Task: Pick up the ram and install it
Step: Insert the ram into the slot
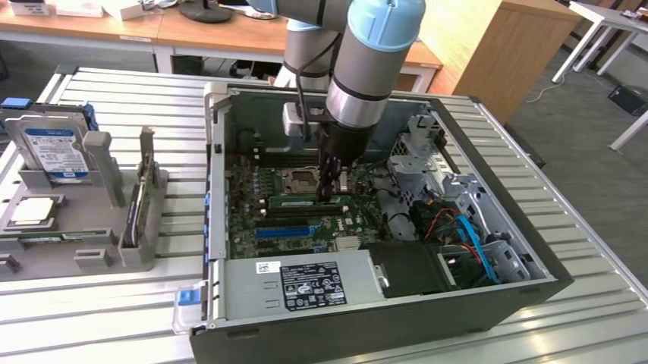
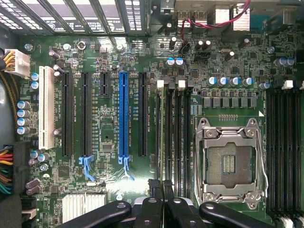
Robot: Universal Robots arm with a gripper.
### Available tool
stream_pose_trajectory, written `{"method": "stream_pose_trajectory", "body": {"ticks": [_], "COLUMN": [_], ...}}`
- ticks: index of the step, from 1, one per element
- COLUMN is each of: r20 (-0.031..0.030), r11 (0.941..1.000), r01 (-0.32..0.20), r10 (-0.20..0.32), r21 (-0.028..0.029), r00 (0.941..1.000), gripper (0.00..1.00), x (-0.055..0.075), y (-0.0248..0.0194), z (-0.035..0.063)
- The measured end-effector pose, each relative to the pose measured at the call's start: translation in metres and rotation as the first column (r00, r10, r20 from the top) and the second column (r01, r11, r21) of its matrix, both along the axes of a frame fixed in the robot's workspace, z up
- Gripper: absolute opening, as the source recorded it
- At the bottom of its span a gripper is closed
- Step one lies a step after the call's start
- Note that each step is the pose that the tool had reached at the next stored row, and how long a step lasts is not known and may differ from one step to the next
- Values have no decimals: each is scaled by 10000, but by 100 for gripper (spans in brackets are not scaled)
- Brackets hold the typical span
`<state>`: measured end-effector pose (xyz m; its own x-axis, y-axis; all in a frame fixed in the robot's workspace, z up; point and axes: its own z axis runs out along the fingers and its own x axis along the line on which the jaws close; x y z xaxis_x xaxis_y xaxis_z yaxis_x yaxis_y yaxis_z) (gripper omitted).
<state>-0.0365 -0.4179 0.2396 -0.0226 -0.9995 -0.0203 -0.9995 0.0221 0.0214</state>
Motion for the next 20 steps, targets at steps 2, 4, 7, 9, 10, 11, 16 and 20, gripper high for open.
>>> {"method": "stream_pose_trajectory", "body": {"ticks": [2, 4, 7, 9, 10, 11, 16, 20], "r20": [0, 1, 1, 2, 2, 1, 1, 1], "r11": [10000, 10000, 10000, 10000, 10000, 10000, 10000, 10000], "r01": [0, 1, 1, 0, -1, 0, 0, 0], "r10": [0, -1, -1, 0, 1, 0, 0, 0], "r21": [0, 1, 2, 2, 2, 1, 1, 1], "r00": [10000, 10000, 10000, 10000, 10000, 10000, 10000, 10000], "gripper": [12, 12, 12, 12, 12, 12, 12, 12], "x": [0, -2, -10, -13, -15, -46, -38, -30], "y": [0, 0, 0, 1, 0, 0, 0, 0], "z": [0, -1, -2, -2, -2, -15, -14, -15]}}
